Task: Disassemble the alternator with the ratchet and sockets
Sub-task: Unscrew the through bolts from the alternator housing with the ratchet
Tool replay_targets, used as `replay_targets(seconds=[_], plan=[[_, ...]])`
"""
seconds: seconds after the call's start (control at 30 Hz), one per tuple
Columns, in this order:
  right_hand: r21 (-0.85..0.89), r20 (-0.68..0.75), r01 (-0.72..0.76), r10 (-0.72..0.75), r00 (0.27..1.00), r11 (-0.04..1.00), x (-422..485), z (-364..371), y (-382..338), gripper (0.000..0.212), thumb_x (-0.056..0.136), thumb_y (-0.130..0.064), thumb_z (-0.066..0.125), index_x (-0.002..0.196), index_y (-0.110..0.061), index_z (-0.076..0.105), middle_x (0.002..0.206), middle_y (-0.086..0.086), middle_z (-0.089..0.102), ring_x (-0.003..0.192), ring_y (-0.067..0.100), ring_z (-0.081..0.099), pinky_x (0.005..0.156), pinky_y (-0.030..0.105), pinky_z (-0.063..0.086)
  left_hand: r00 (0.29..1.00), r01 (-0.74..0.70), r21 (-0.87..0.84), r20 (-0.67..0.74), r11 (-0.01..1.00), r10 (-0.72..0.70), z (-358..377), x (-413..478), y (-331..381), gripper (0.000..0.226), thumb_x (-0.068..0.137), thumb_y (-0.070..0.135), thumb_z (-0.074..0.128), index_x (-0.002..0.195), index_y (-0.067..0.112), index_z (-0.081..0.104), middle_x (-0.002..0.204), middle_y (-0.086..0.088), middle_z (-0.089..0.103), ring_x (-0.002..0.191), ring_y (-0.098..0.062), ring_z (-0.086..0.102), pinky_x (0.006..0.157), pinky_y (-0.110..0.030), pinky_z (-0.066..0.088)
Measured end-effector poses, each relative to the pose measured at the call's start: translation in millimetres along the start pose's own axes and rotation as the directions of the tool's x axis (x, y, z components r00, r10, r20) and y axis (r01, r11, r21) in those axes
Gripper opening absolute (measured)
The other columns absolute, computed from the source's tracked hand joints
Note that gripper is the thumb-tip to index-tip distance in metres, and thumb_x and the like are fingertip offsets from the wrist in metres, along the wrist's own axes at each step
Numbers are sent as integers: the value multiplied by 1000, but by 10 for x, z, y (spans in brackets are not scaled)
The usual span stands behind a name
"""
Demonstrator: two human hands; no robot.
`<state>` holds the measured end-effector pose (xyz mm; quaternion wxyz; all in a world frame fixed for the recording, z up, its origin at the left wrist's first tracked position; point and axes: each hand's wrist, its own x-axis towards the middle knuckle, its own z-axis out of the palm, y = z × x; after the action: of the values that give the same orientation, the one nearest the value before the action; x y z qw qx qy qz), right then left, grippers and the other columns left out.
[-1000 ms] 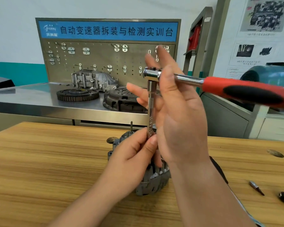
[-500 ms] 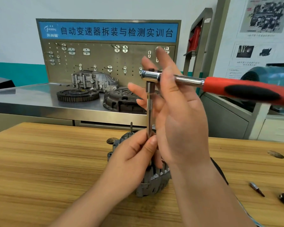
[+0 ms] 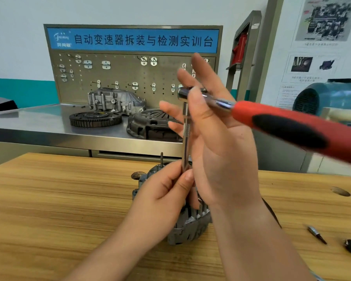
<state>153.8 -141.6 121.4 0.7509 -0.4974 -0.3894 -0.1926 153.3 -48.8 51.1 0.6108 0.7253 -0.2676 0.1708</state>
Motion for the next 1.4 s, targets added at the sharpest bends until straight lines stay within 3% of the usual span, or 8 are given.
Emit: replay_targets(seconds=[0.07,0.17,0.43,0.67,0.77,0.93,1.17,1.4], plan=[[73,-31,-59,62,998,996,-1,-16,5,28,92,-32,47,116,-34,60,121,-1,68,90,18,71,81,23,52,999,-1,-37,42,999,3,-13,-14,-2,30,91,46,45,93,22,63,76,-3,68,67,-33,55,62,-42,48],[118,-53,-134,141,989,984,-11,-42,22,38,92,-44,39,119,-24,59,103,5,74,81,21,72,82,27,56,999,-7,-39,53,999,9,-24,-32,-1,27,90,43,43,91,24,62,91,-6,68,81,-19,63,76,-30,51],[-65,-1,40,-40,999,997,-5,3,5,30,91,-24,56,119,-32,62,131,-9,61,117,16,61,105,40,45,1000,-12,18,-27,1000,13,26,2,19,34,93,45,43,73,23,60,54,11,57,49,-8,43,46,-13,34],[118,-23,-152,156,988,981,-1,-62,22,41,92,-45,38,114,-19,60,99,8,75,77,21,72,88,33,56,997,-26,-13,72,1000,27,-14,-38,-7,45,87,55,39,99,18,62,92,-3,70,84,-38,58,77,-46,47],[78,-49,-151,155,987,985,-2,-56,30,35,90,-45,44,109,-24,65,101,4,74,81,19,71,82,28,57,998,-23,2,53,1000,23,2,-34,7,39,87,51,41,94,19,62,85,-2,69,76,-37,57,71,-49,47],[-25,8,-10,11,1000,1000,8,-33,-4,27,88,-25,58,112,-35,65,126,-6,65,115,19,62,98,36,48,1000,-10,46,-20,999,11,29,-5,-11,27,89,39,40,83,22,61,63,10,63,54,-21,48,52,-20,40],[108,6,-155,156,988,982,11,-67,26,38,92,-45,40,119,-27,59,111,0,72,81,20,72,89,34,53,999,-2,-33,50,999,4,-3,-36,-3,34,91,45,41,96,19,62,91,-4,71,85,-42,55,72,-42,47],[33,-1,-65,65,998,997,4,-33,-17,28,89,-34,51,115,-34,63,122,-6,67,97,15,66,77,23,51,998,-32,60,-50,998,35,49,-21,10,26,94,43,43,88,25,61,66,8,65,54,-14,49,51,-13,39]])
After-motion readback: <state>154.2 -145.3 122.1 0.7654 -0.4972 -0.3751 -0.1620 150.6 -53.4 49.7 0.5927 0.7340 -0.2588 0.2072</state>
